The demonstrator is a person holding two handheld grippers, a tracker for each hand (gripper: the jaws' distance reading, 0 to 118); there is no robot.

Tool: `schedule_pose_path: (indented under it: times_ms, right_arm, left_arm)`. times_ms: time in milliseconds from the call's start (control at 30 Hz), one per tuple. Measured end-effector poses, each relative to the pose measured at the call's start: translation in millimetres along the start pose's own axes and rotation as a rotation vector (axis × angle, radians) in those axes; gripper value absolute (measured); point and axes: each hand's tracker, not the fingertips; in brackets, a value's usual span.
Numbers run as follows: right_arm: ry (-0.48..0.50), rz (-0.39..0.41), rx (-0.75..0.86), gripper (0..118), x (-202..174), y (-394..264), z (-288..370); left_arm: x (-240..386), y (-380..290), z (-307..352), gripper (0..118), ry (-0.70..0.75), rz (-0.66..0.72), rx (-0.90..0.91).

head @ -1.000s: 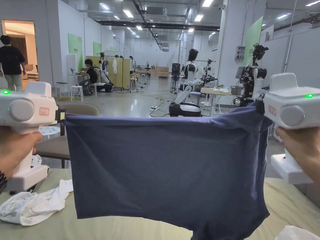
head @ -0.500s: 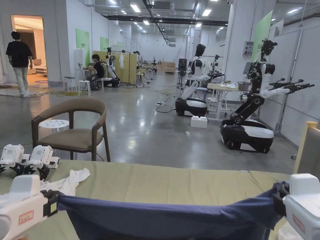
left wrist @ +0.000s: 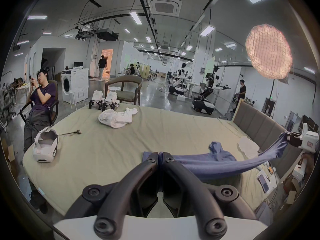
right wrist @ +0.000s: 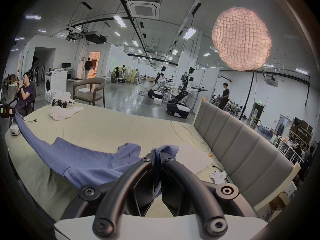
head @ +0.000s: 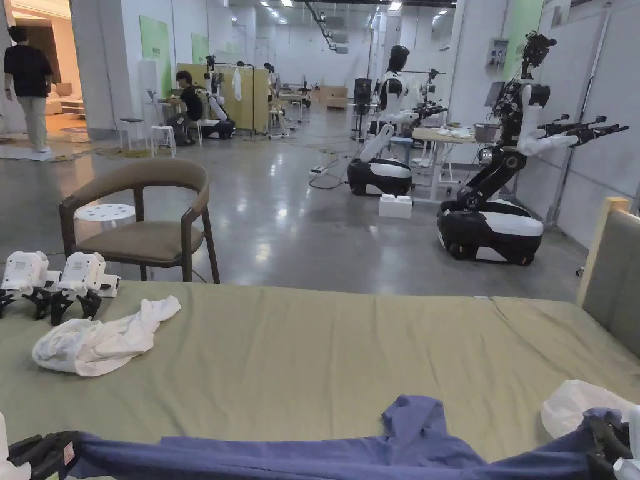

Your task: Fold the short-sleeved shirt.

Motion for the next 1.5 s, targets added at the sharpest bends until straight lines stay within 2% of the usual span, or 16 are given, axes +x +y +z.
schedule_pose_path:
  times_ms: [167,433,533,700,733,767,833,867,933,1067,1300,1333,1400,1433,1500]
  right_arm:
    - [0.015,0.020,-0.089,4,-9.0,-39.4,10.0]
    - [0.088,-0.049,-0.354,4,-25.1,-129.2,-20.2]
    - [0.126,-0.063,-0.468,5,-34.4,-163.7,-36.5]
    - [0.090,-0.052,-0.522,10,-45.2,-199.4,-57.2]
    - [0.084,-0.058,-0.523,16,-45.9,-199.2,-57.9]
    - [0.077,-0.066,-0.518,27,-46.7,-197.7,-57.9]
    - [0.072,-0.075,-0.479,60,-48.1,-187.7,-56.4]
    - [0.076,-0.079,-0.436,67,-49.2,-180.1,-55.3]
    - [0.067,-0.083,-0.351,69,-52.0,-161.4,-52.5]
    - [0.055,-0.117,-0.141,75,-60.0,-117.3,-49.6]
    - [0.069,-0.173,0.177,72,-90.5,-54.3,-56.1]
    - [0.073,-0.176,0.213,63,-95.4,-47.6,-55.5]
    - [0.104,-0.179,0.290,38,-106.1,-34.5,-56.7]
    - [0.102,-0.180,0.323,21,-111.5,-29.0,-56.3]
    - [0.077,-0.167,0.349,8,-121.3,-20.6,-58.1]
  left_arm:
    - [-14.1,-44.9,-1.6,0,0.008,0.047,-0.106]
    - [-25.9,-135.7,-42.3,0,0.054,0.024,-0.371]
    - [-12.4,-164.6,-54.8,0,0.075,0.019,-0.452]
    - [-10.5,-189.2,-74.7,1,0.114,-0.008,-0.468]
    - [-10.3,-190.7,-76.1,8,0.118,-0.016,-0.468]
    - [-8.5,-188.9,-77.4,16,0.133,-0.031,-0.462]
    - [-4.2,-181.1,-78.4,37,0.134,-0.048,-0.431]
    - [-1.1,-176.0,-78.5,45,0.135,-0.056,-0.398]
    - [5.8,-161.9,-79.5,59,0.130,-0.080,-0.330]
    - [29.1,-123.8,-77.8,59,0.104,-0.104,-0.168]
    - [79.9,-60.4,-75.2,58,0.117,-0.196,0.137]
    - [85.6,-54.3,-73.0,58,0.114,-0.205,0.182]
    - [97.5,-42.0,-67.0,55,0.113,-0.225,0.277]
    - [102.5,-37.2,-64.1,48,0.110,-0.239,0.317]
    - [109.7,-30.3,-59.6,22,0.115,-0.256,0.365]
